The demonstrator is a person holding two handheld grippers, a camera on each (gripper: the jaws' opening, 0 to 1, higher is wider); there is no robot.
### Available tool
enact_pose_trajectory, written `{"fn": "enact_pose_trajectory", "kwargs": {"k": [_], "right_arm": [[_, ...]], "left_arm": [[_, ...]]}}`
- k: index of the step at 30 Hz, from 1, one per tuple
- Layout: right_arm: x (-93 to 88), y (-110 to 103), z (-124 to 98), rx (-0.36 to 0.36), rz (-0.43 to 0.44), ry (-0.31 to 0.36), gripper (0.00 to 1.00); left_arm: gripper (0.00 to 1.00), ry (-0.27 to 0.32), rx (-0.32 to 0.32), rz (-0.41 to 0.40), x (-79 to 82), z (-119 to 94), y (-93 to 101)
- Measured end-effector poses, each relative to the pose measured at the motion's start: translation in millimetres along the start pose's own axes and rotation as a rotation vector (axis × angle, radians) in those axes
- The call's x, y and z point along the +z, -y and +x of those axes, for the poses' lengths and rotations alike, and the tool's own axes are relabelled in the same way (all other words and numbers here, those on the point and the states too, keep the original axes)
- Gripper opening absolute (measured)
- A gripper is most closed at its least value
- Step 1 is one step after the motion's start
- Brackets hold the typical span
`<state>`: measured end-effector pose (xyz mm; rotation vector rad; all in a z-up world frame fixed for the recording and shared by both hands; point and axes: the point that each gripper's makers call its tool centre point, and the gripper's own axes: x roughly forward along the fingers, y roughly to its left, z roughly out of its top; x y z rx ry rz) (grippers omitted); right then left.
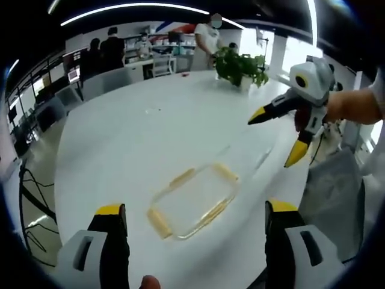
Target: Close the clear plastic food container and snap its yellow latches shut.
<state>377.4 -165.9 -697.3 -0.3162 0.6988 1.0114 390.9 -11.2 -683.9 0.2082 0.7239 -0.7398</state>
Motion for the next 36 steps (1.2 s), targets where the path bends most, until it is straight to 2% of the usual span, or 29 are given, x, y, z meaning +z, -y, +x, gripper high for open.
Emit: {"fn": "enact_pose_trajectory", "kwargs": {"k": [2,5,18,21,24,25,27,33,36], "right_arm": [[-0.3,1.2,0.9,0.002,-0.002,0.000,0.77],[-1.7,2.1,2.5,-0.002,-0.005,-0.003,0.76],[-7.7,8.1,15.1,0.015,-0.058,-0.030,0.75],[-8.4,8.5,17.9,0.024,-0.062,-0.035,0.75],[-9.1,9.1,20.8,0.029,-0.077,-0.043,0.74],[-8.8,9.4,21.5,0.030,-0.080,-0.042,0.74],[-8.3,10.2,23.8,0.035,-0.091,-0.040,0.73],[-11.9,14.6,31.0,0.049,-0.114,-0.060,0.73],[-12.3,16.2,32.5,0.055,-0.156,-0.063,0.71]], "left_arm": [[0.95,-0.001,-0.003,0.023,-0.5,1.6,-2.2],[0.95,-0.047,0.010,0.126,-11.0,5.1,-10.3],[0.93,-0.082,-0.034,0.158,-26.7,15.5,-17.4],[0.92,-0.094,-0.041,0.191,-29.3,17.2,-20.6],[0.92,-0.067,-0.107,0.198,-26.3,19.2,-16.1],[0.93,-0.067,-0.110,0.211,-26.6,19.6,-16.3],[0.91,-0.097,-0.110,0.231,-33.0,21.5,-20.6],[0.89,-0.118,-0.118,0.244,-34.8,24.8,-26.2],[0.89,-0.129,-0.127,0.252,-35.6,27.6,-27.5]]}}
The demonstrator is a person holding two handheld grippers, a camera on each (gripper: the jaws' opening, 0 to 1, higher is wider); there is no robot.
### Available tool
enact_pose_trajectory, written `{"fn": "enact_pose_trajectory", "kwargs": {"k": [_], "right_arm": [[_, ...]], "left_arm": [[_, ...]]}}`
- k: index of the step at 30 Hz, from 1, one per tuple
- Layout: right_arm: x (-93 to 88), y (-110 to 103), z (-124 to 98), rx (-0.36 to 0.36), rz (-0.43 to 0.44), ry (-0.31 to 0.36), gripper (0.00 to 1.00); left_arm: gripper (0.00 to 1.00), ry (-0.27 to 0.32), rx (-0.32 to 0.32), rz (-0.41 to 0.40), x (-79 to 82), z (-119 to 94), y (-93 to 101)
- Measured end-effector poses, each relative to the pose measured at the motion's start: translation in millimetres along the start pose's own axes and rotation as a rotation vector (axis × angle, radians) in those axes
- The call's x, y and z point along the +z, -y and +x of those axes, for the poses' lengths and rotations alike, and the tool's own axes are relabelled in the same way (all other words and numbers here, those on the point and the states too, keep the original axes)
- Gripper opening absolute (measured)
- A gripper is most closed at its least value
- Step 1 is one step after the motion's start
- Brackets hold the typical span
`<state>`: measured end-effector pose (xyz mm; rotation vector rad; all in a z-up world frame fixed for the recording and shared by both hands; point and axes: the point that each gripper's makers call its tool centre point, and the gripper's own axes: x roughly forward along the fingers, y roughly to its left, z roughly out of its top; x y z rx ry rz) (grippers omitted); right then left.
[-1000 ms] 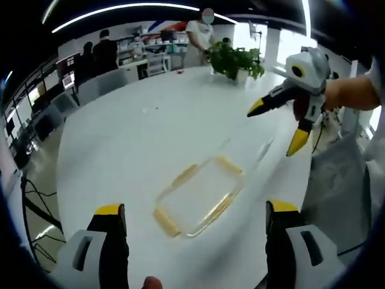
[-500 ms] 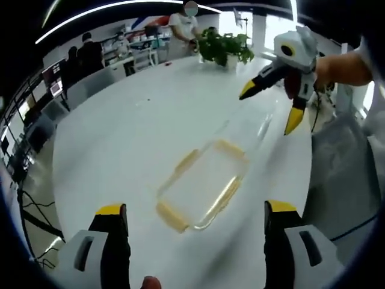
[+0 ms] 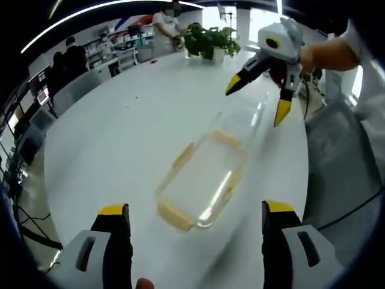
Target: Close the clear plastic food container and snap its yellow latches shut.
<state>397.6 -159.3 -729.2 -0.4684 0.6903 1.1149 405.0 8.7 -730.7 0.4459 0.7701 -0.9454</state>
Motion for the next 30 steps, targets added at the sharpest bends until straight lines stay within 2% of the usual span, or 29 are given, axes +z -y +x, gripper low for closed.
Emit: {"fn": "enact_pose_trajectory", "kwargs": {"k": [6,10,19,27,30], "right_arm": [[-2.8,-1.4,4.2,0.019,-0.032,-0.015,0.68],[-3.8,-1.1,7.2,0.025,-0.039,-0.021,0.68],[-7.9,-2.3,13.4,0.048,-0.067,-0.042,0.65],[-12.6,-0.3,18.5,0.061,-0.074,-0.061,0.62],[-13.4,0.3,19.7,0.063,-0.079,-0.067,0.61]], "left_arm": [[0.82,0.002,-0.033,0.037,-1.9,6.0,-3.8],[0.82,0.005,-0.048,0.056,-1.5,9.0,-4.6],[0.74,-0.006,-0.090,0.127,-3.8,13.5,-2.9],[0.73,-0.037,-0.121,0.167,-11.8,20.6,-2.7],[0.72,-0.032,-0.132,0.166,-12.2,20.7,-3.8]]}}
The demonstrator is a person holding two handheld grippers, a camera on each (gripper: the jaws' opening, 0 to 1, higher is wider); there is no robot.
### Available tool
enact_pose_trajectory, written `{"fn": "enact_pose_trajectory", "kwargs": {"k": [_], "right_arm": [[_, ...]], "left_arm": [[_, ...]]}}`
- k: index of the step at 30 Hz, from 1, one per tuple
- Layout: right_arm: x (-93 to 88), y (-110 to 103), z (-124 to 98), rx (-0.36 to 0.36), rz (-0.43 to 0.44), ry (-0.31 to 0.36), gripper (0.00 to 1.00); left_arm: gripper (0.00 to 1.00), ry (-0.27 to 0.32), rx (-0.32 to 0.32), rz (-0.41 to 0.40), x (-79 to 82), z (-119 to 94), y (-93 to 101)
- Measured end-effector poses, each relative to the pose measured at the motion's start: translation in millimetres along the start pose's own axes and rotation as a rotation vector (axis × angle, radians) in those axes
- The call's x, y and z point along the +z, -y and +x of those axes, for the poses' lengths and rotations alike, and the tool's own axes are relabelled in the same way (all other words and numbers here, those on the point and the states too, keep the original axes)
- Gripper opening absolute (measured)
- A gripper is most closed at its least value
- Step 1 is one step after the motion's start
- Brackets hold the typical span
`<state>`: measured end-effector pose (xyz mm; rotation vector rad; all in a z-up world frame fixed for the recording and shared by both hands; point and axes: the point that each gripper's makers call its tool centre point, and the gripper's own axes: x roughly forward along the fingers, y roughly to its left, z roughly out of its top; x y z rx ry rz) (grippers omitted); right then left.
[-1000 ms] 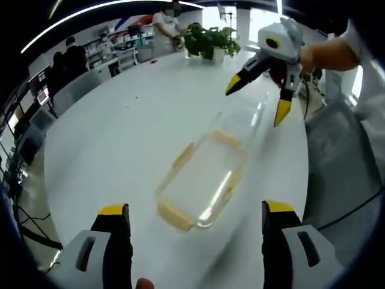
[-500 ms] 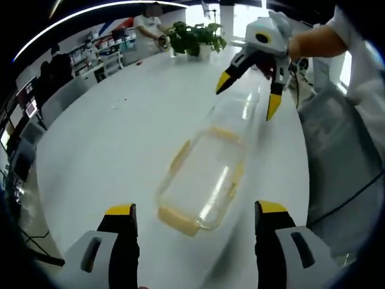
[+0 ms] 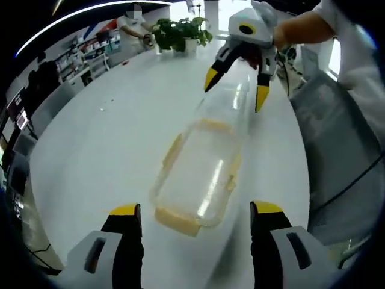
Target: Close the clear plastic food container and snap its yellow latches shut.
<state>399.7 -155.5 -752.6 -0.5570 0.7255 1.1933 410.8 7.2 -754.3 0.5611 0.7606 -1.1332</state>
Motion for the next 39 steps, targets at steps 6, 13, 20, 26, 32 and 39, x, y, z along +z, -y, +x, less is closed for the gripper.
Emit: {"fn": "enact_pose_trajectory", "kwargs": {"k": [6,13,20,26,32,39], "right_arm": [[-2.8,0.3,4.3,0.007,-0.035,-0.020,0.58],[-3.5,-1.1,10.9,0.024,-0.058,-0.032,0.57],[-1.2,1.1,15.6,0.028,-0.059,-0.032,0.56],[-3.9,3.0,19.1,0.028,-0.082,-0.051,0.57],[-4.6,4.5,23.6,0.029,-0.103,-0.064,0.56],[-4.3,5.3,27.5,0.036,-0.114,-0.072,0.56]], "left_arm": [[0.71,-0.030,-0.004,0.051,-6.9,1.5,-0.6],[0.68,-0.049,-0.021,0.100,-9.5,5.1,-0.2],[0.65,-0.080,-0.030,0.122,-17.5,7.0,-5.5],[0.61,-0.090,-0.051,0.142,-18.9,8.1,-6.8],[0.58,-0.106,-0.075,0.187,-21.2,12.1,-5.5],[0.55,-0.159,-0.081,0.226,-34.8,14.0,-12.3]]}}
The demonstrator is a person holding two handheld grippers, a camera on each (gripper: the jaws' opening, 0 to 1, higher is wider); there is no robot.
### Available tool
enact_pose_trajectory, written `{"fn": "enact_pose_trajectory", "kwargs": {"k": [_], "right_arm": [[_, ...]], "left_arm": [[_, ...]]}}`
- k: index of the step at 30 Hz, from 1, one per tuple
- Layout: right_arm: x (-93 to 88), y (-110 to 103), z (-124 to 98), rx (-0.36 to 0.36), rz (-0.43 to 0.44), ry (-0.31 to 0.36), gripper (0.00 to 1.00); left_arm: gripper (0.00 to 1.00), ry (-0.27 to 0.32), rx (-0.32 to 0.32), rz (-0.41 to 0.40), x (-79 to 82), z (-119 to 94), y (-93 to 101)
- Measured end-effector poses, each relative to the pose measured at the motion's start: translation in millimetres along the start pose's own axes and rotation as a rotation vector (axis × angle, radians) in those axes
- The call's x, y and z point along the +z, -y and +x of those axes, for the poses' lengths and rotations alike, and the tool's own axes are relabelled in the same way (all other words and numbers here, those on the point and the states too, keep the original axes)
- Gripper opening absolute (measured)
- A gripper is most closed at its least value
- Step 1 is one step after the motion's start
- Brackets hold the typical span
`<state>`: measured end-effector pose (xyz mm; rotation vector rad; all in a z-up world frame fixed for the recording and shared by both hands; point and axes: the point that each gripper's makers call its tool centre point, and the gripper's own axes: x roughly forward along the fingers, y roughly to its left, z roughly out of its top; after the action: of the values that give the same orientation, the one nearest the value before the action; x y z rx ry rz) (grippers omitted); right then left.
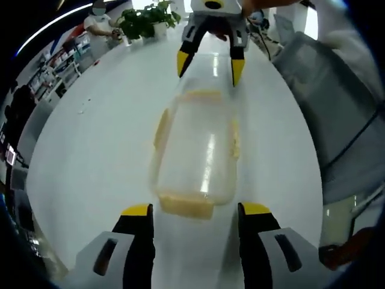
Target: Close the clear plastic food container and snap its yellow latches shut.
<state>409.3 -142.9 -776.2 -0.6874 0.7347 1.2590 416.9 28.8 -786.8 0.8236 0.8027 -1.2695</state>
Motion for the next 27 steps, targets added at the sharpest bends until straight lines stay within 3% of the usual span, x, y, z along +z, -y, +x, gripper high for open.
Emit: {"fn": "enact_pose_trajectory", "kwargs": {"k": [15,27], "right_arm": [[-2.9,2.5,7.2,0.010,-0.006,-0.016,0.51],[-9.9,0.3,14.1,0.031,-0.067,-0.055,0.49]], "left_arm": [[0.49,-0.020,-0.026,0.030,-4.1,7.3,-3.8],[0.45,-0.038,-0.049,0.062,-6.9,12.2,-5.3]]}}
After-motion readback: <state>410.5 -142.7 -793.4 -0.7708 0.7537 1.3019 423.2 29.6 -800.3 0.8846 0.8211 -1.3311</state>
